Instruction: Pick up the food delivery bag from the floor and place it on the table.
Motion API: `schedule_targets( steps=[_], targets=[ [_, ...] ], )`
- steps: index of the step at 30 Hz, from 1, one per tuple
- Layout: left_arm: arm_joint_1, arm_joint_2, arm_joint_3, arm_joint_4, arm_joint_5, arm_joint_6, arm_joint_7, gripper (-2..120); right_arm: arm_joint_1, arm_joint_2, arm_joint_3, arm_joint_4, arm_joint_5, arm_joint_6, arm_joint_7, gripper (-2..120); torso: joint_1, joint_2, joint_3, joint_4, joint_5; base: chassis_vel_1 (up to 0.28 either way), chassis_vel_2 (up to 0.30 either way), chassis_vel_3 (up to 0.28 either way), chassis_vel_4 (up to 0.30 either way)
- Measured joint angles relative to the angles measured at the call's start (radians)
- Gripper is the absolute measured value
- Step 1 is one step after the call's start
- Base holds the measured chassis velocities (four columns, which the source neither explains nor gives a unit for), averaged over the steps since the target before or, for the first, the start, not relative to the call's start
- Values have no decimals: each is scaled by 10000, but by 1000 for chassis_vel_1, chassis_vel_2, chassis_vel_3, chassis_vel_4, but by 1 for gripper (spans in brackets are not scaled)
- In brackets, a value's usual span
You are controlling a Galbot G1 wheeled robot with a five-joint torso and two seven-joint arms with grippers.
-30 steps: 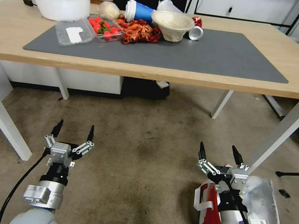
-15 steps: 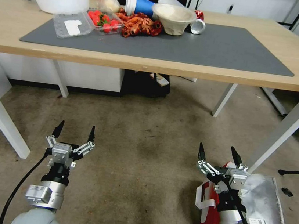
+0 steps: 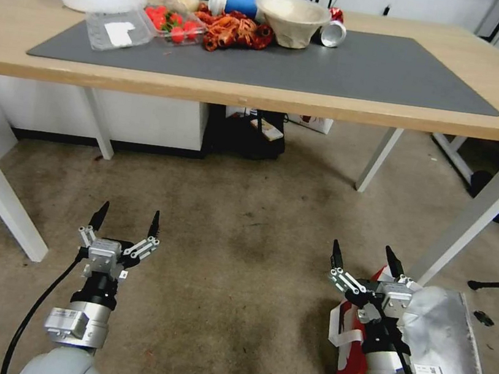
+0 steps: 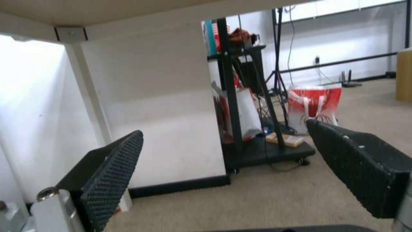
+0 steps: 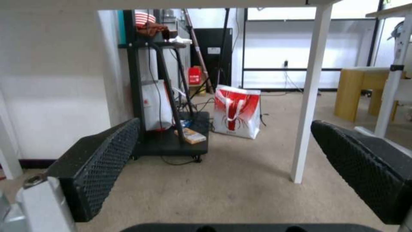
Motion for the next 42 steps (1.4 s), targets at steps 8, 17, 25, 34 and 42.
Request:
schedule_targets(
  steps=[8,17,25,34,42],
  targets=[
    [24,-6,4,4,-17,-49,-30,96,-23,-5,-5,28,2,10,8,100,-9,-40,-1,0,0,0,0,0,0],
    [-137,41,-58,88,-444,-638,-49,97,-5,-37,58,124,119,10,55,100,-7,-6,0,-1,0,0,0,0,0],
    [-176,180,-238,61,-500,-622,-185,100,-33,-209,534,461,251,-15,41,100,1,24,-1,0,0,0,0,0,0],
    [-232,310,-263,200,-641,-483,-228,100,-128,-402,1539,86,-74,284,-41,100,4,44,0,0,1,0,0,0,0],
    [-258,365,-296,417,-661,-483,-225,100,-138,-628,2924,-599,461,421,-267,100,5,55,-1,-1,1,0,0,0,0]
  ],
)
